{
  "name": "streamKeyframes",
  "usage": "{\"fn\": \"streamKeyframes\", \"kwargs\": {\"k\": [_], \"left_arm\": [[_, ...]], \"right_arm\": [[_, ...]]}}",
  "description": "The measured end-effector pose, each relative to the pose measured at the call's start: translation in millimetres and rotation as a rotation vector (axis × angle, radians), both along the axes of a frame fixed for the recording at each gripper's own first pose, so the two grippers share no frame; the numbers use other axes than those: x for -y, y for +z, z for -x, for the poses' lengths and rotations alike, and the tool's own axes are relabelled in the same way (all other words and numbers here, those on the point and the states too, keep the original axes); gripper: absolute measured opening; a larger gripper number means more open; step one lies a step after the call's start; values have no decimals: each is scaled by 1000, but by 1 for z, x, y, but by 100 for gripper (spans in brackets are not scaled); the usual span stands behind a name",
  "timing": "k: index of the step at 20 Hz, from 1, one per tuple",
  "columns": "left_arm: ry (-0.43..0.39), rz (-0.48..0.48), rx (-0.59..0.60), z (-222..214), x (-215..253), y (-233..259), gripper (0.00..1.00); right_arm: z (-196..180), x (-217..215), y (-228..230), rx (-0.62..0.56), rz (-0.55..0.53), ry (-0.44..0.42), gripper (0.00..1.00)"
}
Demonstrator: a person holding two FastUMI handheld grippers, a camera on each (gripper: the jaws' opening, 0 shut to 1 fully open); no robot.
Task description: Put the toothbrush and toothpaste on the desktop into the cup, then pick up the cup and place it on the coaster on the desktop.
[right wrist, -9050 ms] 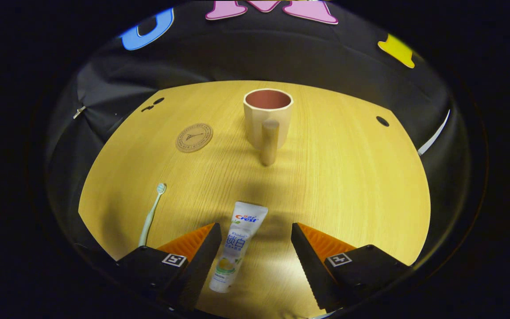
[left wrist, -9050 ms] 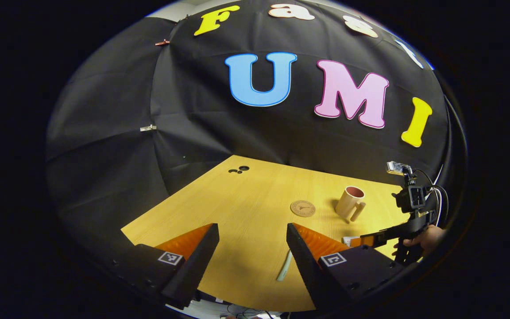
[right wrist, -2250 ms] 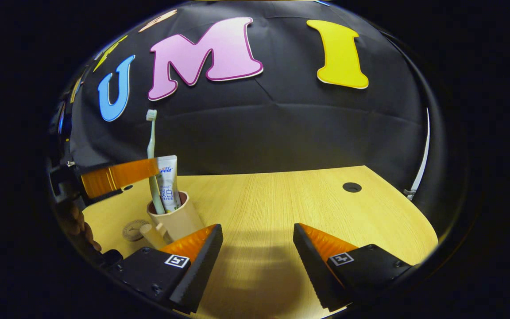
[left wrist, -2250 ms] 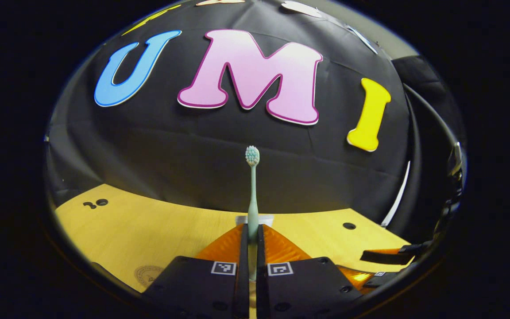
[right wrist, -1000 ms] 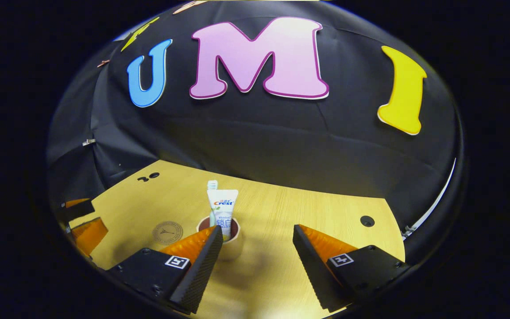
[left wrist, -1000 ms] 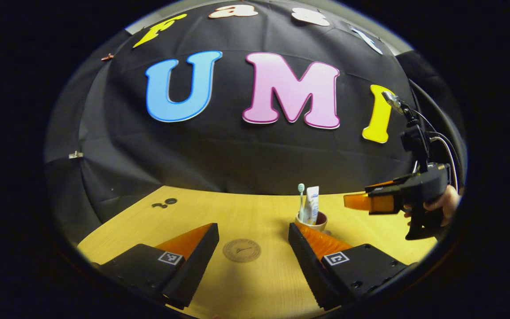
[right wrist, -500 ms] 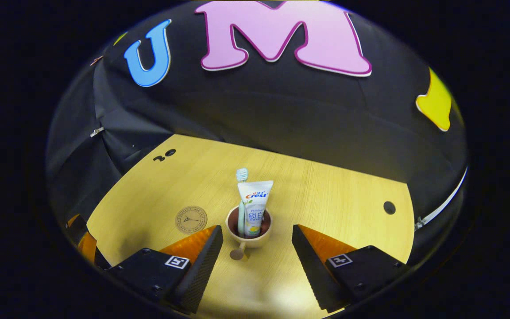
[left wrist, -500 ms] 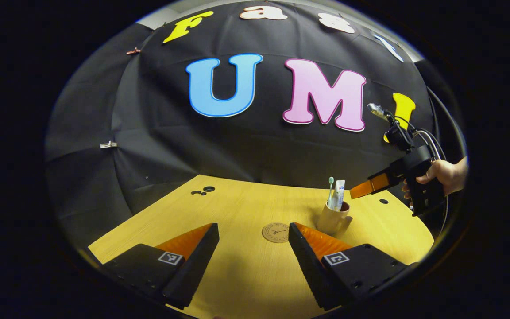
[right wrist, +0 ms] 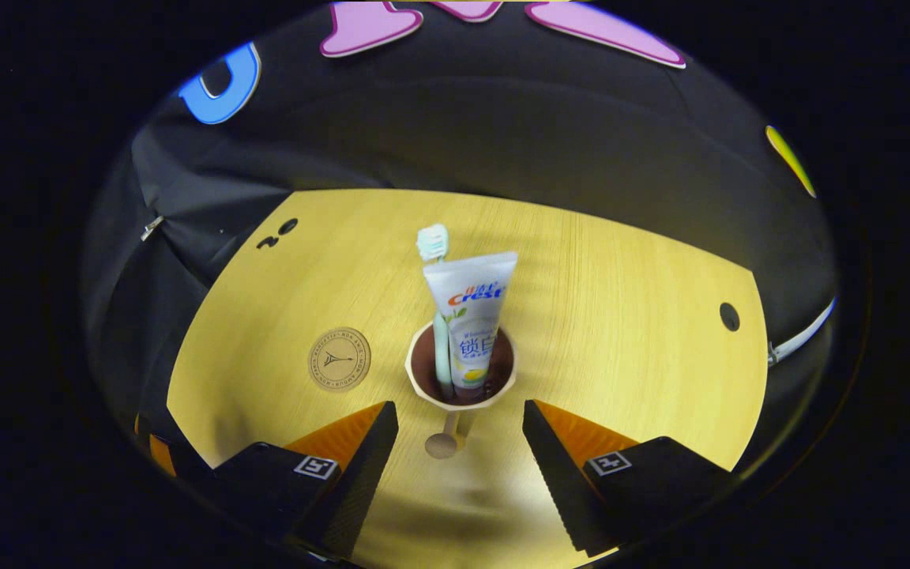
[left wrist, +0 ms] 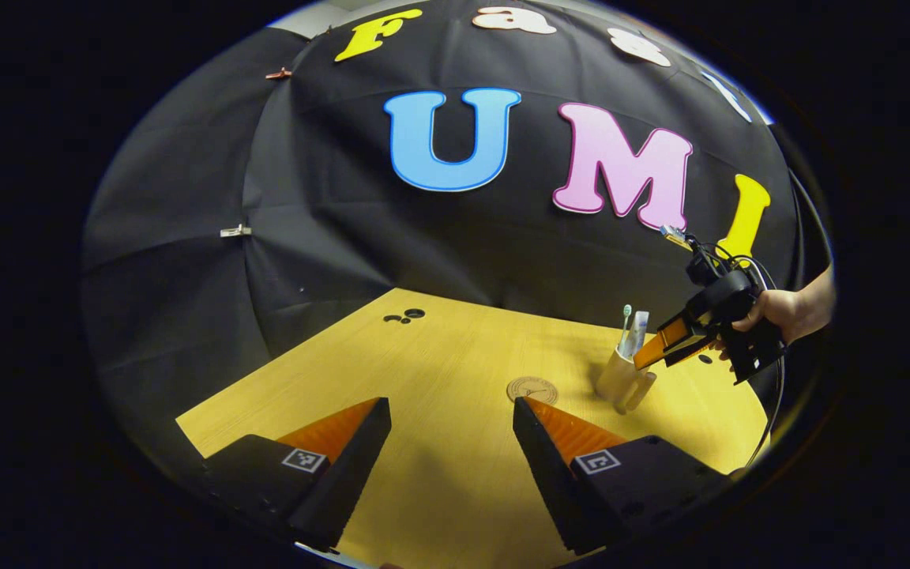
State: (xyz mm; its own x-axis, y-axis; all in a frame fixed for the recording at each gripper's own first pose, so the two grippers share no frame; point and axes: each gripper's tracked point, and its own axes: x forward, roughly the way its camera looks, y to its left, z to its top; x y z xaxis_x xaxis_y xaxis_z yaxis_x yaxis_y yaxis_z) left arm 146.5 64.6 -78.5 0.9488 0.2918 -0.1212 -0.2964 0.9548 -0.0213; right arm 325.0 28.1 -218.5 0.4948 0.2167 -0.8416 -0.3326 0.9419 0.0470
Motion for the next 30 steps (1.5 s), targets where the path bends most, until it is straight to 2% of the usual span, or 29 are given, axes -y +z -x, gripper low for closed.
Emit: {"fn": "streamKeyframes", "kwargs": {"k": [7, 15, 23, 25, 26, 28, 30], "left_arm": [[39, 81, -51, 0, -7, -22, 98], [25, 131, -100, -5, 3, -38, 97], [16, 140, -128, -10, 9, -46, 98], [14, 142, -138, -9, 12, -49, 98], [11, 143, -140, -9, 14, -50, 98], [4, 143, -149, -9, 16, -53, 98], [0, 142, -160, -6, 18, -57, 100]], "right_arm": [[-6, -4, -52, -168, 56, -32, 98], [-10, -4, -76, -245, 100, -47, 94], [-3, -1, -81, -293, 104, -63, 59], [-3, 0, -81, -290, 117, -53, 29], [-2, 1, -80, -282, 126, -39, 29], [2, 1, -79, -275, 135, -7, 38], [5, -2, -78, -266, 129, 14, 24]]}}
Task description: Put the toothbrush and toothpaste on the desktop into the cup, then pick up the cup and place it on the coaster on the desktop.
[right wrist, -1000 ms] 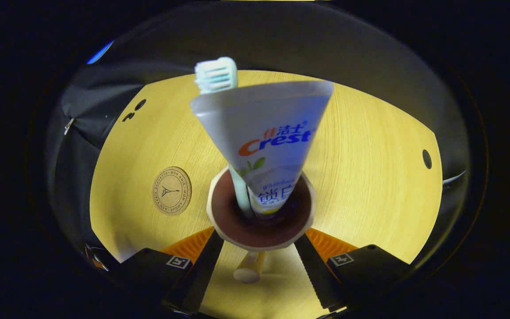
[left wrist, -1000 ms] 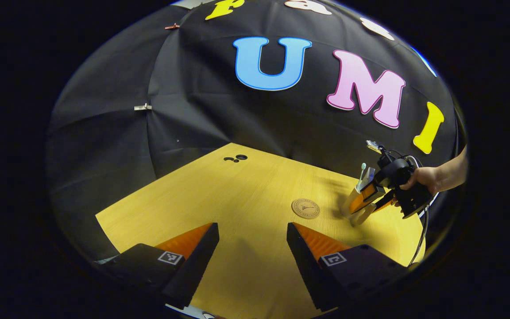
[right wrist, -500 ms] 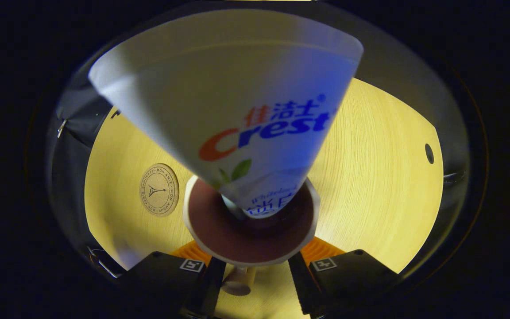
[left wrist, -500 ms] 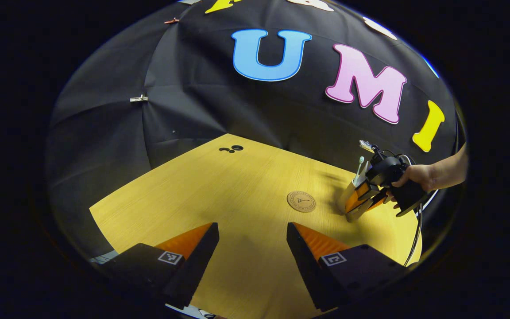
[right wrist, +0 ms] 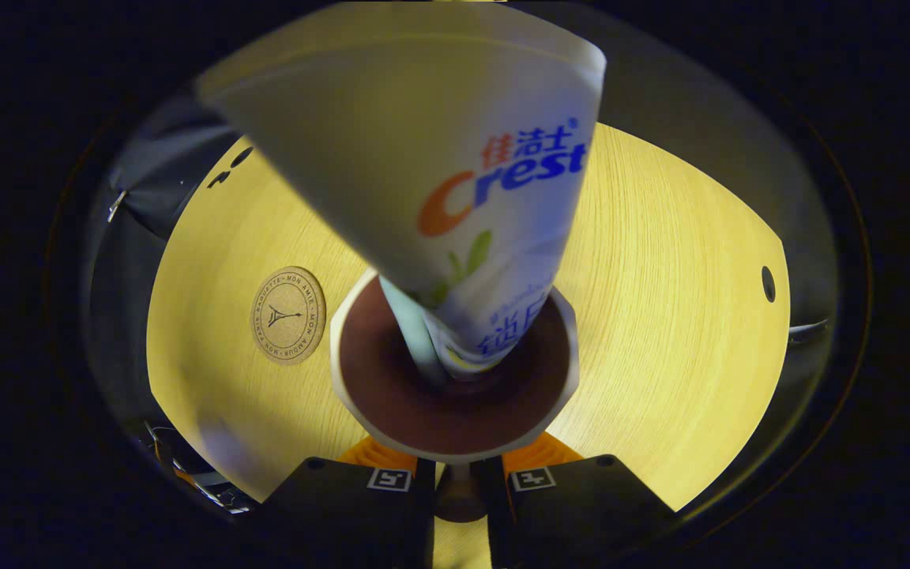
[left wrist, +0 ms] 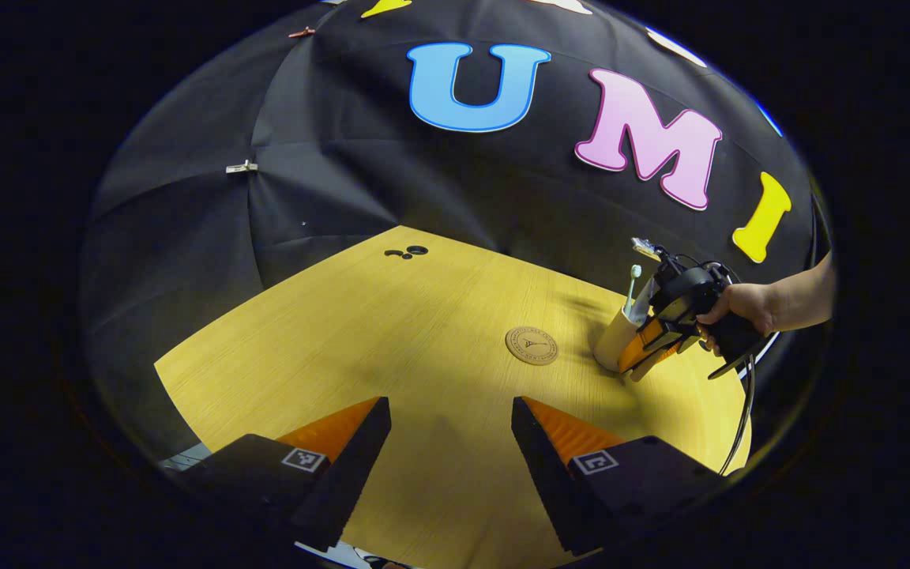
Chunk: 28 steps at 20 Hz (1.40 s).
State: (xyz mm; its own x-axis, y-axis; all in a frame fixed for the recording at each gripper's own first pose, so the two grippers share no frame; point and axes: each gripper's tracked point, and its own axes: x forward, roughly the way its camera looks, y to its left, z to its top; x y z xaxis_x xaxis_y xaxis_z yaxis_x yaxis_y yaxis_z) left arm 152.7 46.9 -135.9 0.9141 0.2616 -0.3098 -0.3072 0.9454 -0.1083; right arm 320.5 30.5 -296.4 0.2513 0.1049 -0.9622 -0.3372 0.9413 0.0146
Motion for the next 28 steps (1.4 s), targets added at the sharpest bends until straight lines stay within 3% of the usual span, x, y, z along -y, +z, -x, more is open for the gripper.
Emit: {"fn": "streamKeyframes", "kwargs": {"k": [1, 8, 12, 21, 28], "left_arm": [[-1, 1, -3, 0, 0, -1, 98], [-2, 7, -7, 6, -5, -6, 98], [4, 9, -5, 10, -12, -6, 98], [29, 20, -19, 29, -28, -14, 98], [58, 54, -43, 47, -40, -29, 98]], "right_arm": [[-1, -1, 2, 14, 1, 12, 30], [-8, -14, 22, 102, 6, 65, 29], [-6, -44, 28, 124, -9, 106, 29], [8, -115, 20, 112, -16, 219, 29], [15, -141, 7, 104, 5, 269, 29]]}}
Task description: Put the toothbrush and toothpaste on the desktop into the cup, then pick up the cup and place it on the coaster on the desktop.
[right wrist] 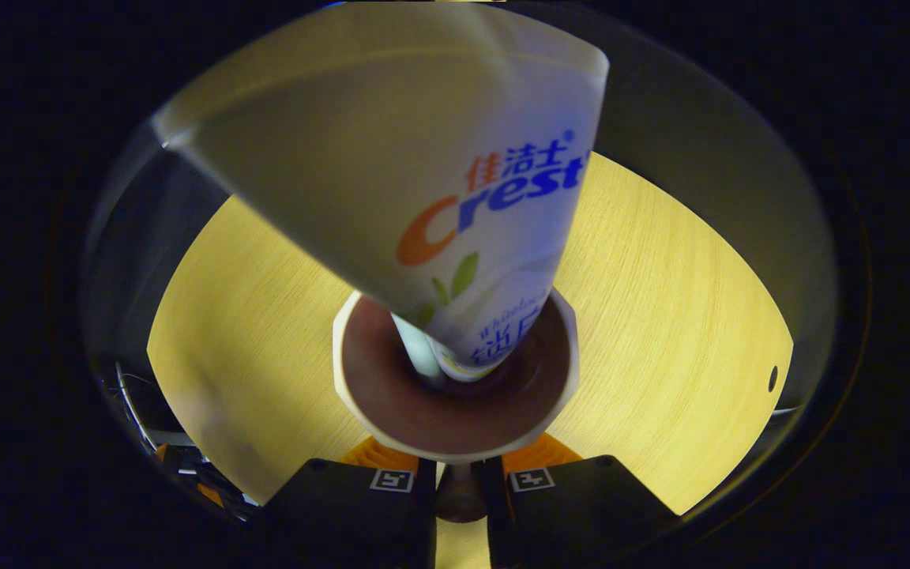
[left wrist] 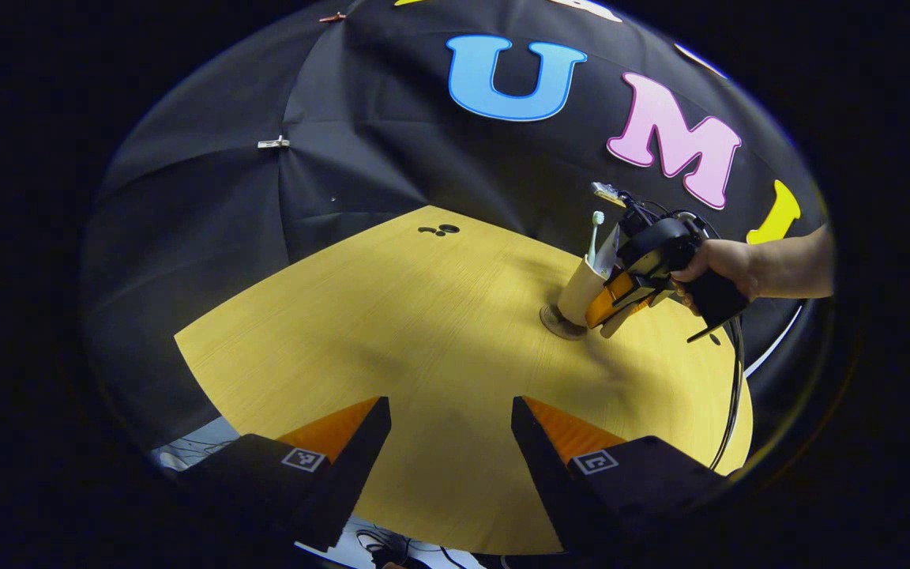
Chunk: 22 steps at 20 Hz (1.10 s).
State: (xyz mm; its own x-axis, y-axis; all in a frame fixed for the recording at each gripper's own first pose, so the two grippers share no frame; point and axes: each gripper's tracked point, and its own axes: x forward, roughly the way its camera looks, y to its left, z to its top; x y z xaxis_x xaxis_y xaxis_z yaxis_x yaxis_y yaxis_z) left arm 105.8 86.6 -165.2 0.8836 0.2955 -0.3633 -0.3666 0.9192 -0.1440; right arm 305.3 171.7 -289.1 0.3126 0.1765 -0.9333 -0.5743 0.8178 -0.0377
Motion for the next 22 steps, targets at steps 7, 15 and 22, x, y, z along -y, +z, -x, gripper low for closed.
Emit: {"fn": "streamKeyframes", "kwargs": {"k": [7, 15, 22], "left_arm": [[0, -6, -3, 1, -3, 1, 98], [-14, -28, -6, 4, 5, 6, 98], [-45, -62, 35, 11, 21, 37, 98]], "right_arm": [[4, -8, -11, -14, 21, 19, 29], [8, -10, -3, -9, 18, 14, 37], [28, -3, 45, 74, -47, -7, 93]]}}
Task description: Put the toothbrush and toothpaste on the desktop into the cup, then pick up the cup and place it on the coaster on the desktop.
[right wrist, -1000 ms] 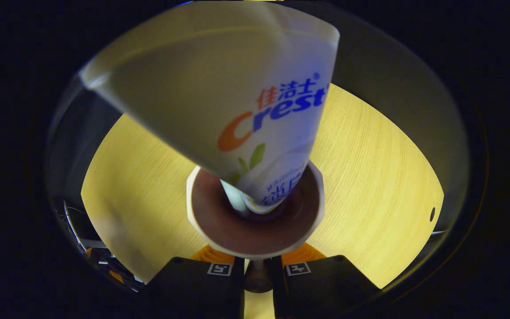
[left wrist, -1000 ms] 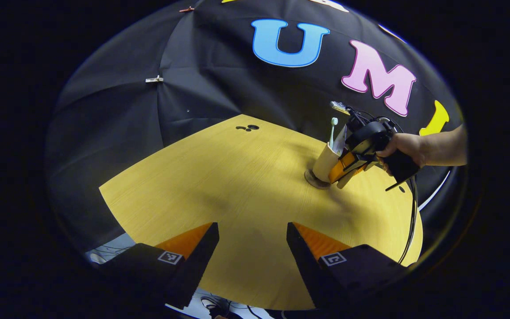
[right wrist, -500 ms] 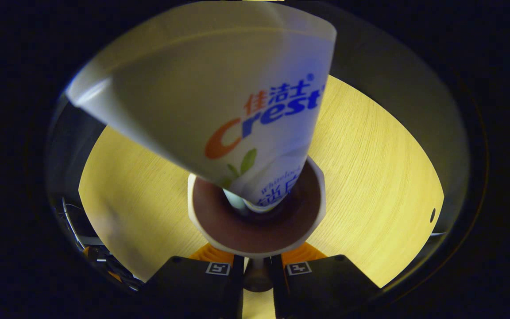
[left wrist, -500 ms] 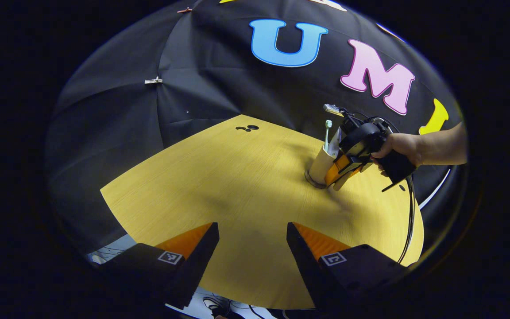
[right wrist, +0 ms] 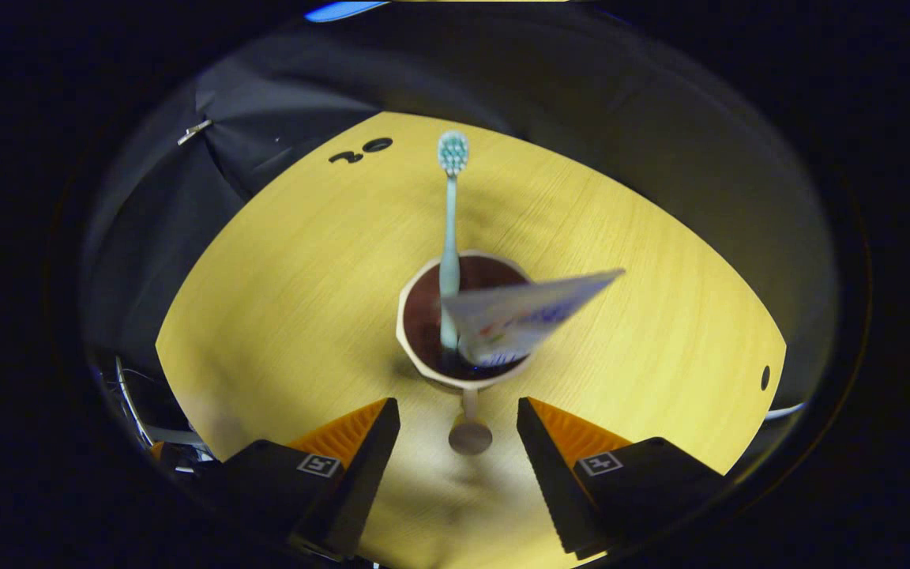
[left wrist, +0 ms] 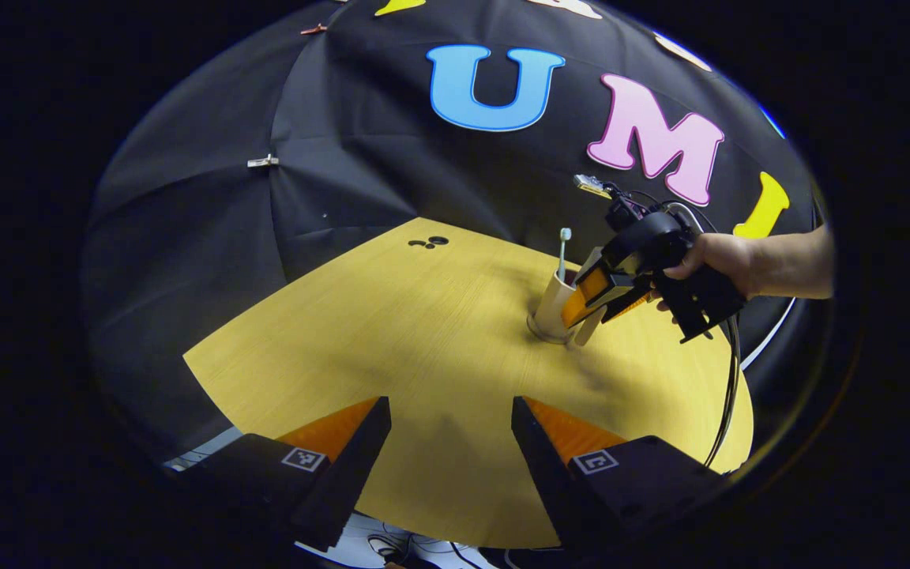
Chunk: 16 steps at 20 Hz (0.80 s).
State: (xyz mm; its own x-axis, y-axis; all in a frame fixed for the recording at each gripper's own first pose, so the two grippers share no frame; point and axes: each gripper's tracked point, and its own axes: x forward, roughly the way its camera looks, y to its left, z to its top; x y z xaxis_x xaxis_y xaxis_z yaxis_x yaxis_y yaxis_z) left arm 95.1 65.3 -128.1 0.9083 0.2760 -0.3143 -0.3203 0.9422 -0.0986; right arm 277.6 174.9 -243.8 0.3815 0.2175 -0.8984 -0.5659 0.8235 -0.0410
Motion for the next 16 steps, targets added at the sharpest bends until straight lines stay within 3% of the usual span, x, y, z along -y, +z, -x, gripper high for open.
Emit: {"fn": "streamKeyframes", "kwargs": {"k": [2, 9, 16], "left_arm": [[-16, -16, 24, 2, 7, 15, 97], [-108, -89, 125, 4, 33, 80, 98], [-229, -147, 242, 15, 71, 145, 97]], "right_arm": [[9, 4, 23, 40, -38, -23, 100], [49, 11, 122, 268, -218, -102, 99], [108, 44, 199, 524, -307, -178, 100]]}}
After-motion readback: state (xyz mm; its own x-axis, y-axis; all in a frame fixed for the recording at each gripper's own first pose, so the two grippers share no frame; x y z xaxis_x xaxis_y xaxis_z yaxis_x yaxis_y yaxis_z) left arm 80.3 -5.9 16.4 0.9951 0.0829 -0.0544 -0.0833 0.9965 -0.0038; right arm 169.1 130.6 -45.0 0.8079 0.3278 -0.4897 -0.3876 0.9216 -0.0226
